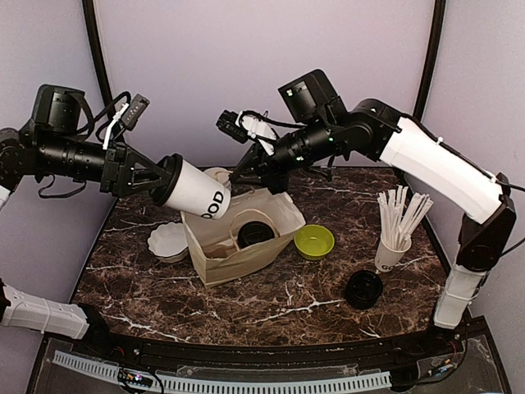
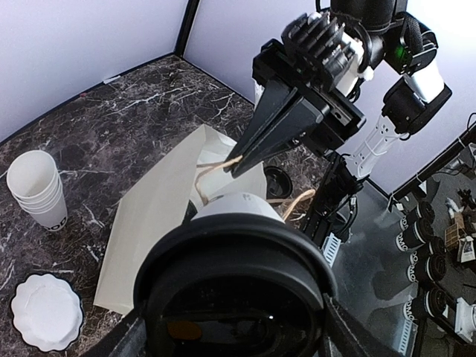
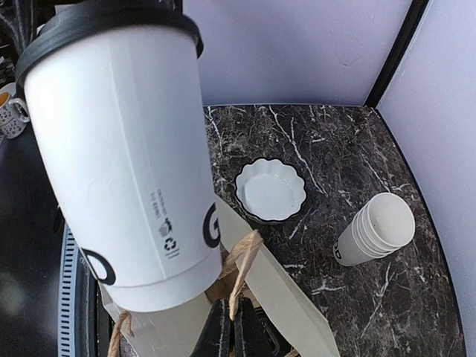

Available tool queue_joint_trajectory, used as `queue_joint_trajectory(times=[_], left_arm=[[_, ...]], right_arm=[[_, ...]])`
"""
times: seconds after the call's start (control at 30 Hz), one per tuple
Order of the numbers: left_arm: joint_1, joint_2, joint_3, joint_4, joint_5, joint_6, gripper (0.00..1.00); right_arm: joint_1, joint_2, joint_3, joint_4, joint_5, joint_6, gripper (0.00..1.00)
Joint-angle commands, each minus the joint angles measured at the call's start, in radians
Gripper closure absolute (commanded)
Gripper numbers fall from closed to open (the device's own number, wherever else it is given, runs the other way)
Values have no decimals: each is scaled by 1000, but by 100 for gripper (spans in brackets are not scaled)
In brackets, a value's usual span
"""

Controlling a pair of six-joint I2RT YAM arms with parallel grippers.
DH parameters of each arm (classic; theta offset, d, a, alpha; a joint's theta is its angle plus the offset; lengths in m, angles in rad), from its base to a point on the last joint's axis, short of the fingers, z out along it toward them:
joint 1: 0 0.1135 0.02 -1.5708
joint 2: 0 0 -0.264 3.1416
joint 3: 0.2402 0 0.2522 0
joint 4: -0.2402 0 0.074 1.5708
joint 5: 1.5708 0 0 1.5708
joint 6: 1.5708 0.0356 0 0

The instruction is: Pack the takeout coffee

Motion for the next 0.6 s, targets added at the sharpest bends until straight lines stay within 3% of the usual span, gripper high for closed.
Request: queue_joint_trajectory(times=[0.0, 0.57], left_arm=[[-36, 9, -12, 26, -21, 23, 47], [-147, 49, -84, 38, -285, 26, 49]], right_arm=[[21, -30, 43, 53, 44, 56, 100], [90, -17, 85, 75, 52, 101, 100]])
